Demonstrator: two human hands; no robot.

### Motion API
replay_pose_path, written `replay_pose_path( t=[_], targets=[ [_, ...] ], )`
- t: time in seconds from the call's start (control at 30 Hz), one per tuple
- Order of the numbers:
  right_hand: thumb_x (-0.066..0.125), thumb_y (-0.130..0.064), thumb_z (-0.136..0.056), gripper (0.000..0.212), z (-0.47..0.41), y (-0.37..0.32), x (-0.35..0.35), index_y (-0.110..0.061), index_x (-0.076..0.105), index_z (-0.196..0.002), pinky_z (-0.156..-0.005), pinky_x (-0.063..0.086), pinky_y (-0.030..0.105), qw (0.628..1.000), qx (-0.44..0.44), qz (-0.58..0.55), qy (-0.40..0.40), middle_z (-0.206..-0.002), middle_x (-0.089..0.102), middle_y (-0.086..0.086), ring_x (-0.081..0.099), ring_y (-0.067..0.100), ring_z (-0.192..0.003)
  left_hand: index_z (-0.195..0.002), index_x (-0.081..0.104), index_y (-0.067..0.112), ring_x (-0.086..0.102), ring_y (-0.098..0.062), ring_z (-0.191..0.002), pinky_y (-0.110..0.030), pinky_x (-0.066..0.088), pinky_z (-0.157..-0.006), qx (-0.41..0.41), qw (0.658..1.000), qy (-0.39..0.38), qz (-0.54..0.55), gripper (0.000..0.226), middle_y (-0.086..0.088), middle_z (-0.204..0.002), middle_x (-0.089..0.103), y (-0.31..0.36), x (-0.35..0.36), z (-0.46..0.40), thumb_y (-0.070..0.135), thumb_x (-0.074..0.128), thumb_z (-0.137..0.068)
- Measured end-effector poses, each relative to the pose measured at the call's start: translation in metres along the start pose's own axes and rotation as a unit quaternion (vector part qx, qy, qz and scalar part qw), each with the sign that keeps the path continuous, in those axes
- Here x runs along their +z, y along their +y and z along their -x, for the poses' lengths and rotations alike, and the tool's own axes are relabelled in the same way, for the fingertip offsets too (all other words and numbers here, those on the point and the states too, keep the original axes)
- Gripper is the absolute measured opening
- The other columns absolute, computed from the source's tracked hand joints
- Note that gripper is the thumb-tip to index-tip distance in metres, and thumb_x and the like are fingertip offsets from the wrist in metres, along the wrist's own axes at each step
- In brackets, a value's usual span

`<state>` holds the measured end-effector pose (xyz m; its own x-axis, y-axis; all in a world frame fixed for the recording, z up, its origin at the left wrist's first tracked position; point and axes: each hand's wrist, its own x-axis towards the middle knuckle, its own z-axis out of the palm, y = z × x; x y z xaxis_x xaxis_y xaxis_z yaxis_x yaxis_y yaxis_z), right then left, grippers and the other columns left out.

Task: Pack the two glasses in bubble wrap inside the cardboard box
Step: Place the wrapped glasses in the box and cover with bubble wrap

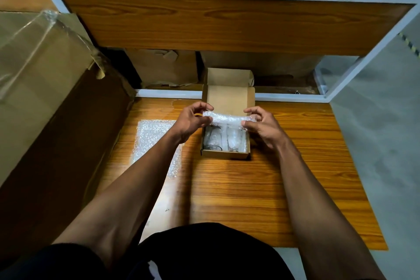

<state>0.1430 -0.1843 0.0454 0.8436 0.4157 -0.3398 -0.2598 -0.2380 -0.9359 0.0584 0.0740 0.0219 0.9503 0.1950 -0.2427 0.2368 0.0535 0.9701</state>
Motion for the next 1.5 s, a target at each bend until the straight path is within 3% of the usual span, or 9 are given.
replay_pose_path(
  t=[0.17,0.3,0.53,0.67,0.77,1.03,1.27,1.4,1.5],
  targets=[
    [0.081,-0.011,-0.088,0.021,-0.011,0.01,0.008,-0.022,0.077,-0.104,-0.094,0.052,0.03,0.971,-0.081,0.213,0.078,-0.107,0.062,-0.023,0.059,0.008,-0.111,-0.097,0.075,0.028,0.071,-0.027,-0.089,-0.041,0.063,-0.084,0.034,0.986,0.072,-0.144,0.022,0.002,-0.112,0.072,-0.01,0.006,-0.005,0.009,0.083,-0.089],
    [0.083,-0.013,-0.086,0.017,-0.019,0.02,0.016,-0.025,0.077,-0.098,-0.079,0.046,0.015,0.939,-0.118,0.294,0.134,-0.107,0.068,-0.006,0.062,0.01,-0.101,-0.095,0.073,0.028,0.071,-0.015,-0.08,-0.033,0.063,-0.071,0.079,0.961,0.099,-0.246,0.02,0.005,-0.103,0.073,-0.019,0.013,-0.01,0.011,0.082,-0.09],
    [0.076,-0.006,-0.091,0.015,-0.025,0.032,0.029,-0.011,0.078,-0.105,-0.073,0.046,0.014,0.882,-0.167,0.41,0.16,-0.11,0.065,0.004,0.06,0.013,-0.095,-0.104,0.076,0.02,0.061,-0.018,-0.078,-0.026,0.045,-0.066,0.152,0.875,0.13,-0.44,0.014,-0.003,-0.101,0.064,-0.027,0.021,-0.017,0.016,0.067,-0.095],
    [0.073,-0.007,-0.093,0.014,-0.031,0.037,0.033,-0.013,0.077,-0.105,-0.072,0.052,0.018,0.864,-0.17,0.449,0.149,-0.108,0.064,0.002,0.059,0.012,-0.094,-0.108,0.074,0.022,0.061,-0.021,-0.088,-0.029,0.049,-0.067,0.154,0.856,0.125,-0.478,0.015,-0.001,-0.104,0.064,-0.033,0.019,-0.017,0.02,0.074,-0.093],
    [0.076,-0.014,-0.092,0.013,-0.034,0.038,0.03,-0.017,0.077,-0.104,-0.073,0.046,0.023,0.835,-0.169,0.502,0.149,-0.103,0.067,-0.001,0.053,0.014,-0.097,-0.109,0.074,0.025,0.06,-0.026,-0.102,-0.034,0.051,-0.07,0.16,0.828,0.126,-0.523,0.017,0.001,-0.106,0.067,-0.038,0.016,-0.016,0.027,0.076,-0.092],
    [0.065,-0.025,-0.095,0.023,-0.032,0.056,0.027,-0.021,0.079,-0.114,-0.091,0.043,0.038,0.785,-0.177,0.574,0.15,-0.116,0.07,-0.003,0.05,0.019,-0.105,-0.116,0.076,0.026,0.054,-0.03,-0.108,-0.042,0.039,-0.082,0.188,0.742,0.117,-0.633,0.027,-0.004,-0.109,0.067,-0.045,0.018,-0.017,0.041,0.06,-0.101],
    [0.059,-0.041,-0.094,0.036,-0.024,0.061,0.041,-0.014,0.075,-0.112,-0.091,0.041,0.044,0.749,-0.175,0.62,0.156,-0.122,0.054,0.008,0.046,0.028,-0.113,-0.112,0.077,0.024,0.05,-0.024,-0.109,-0.042,0.035,-0.083,0.188,0.722,0.089,-0.66,0.024,-0.002,-0.111,0.063,-0.046,0.022,-0.02,0.039,0.062,-0.1],
    [0.046,-0.051,-0.103,0.046,-0.02,0.061,0.046,-0.017,0.062,-0.129,-0.09,0.042,0.042,0.731,-0.165,0.648,0.135,-0.123,0.056,0.01,0.048,0.027,-0.112,-0.11,0.075,0.019,0.048,-0.024,-0.112,-0.043,0.032,-0.083,0.176,0.698,0.065,-0.691,0.023,-0.002,-0.114,0.061,-0.038,0.03,-0.016,0.033,0.06,-0.099],
    [0.047,-0.048,-0.104,0.044,-0.016,0.061,0.05,-0.025,0.054,-0.141,-0.09,0.041,0.042,0.739,-0.161,0.64,0.133,-0.127,0.055,0.009,0.048,0.026,-0.113,-0.124,0.069,0.016,0.046,-0.027,-0.118,-0.043,0.032,-0.088,0.163,0.695,0.032,-0.699,0.029,-0.005,-0.123,0.061,-0.034,0.034,-0.012,0.028,0.059,-0.099]
  ],
)
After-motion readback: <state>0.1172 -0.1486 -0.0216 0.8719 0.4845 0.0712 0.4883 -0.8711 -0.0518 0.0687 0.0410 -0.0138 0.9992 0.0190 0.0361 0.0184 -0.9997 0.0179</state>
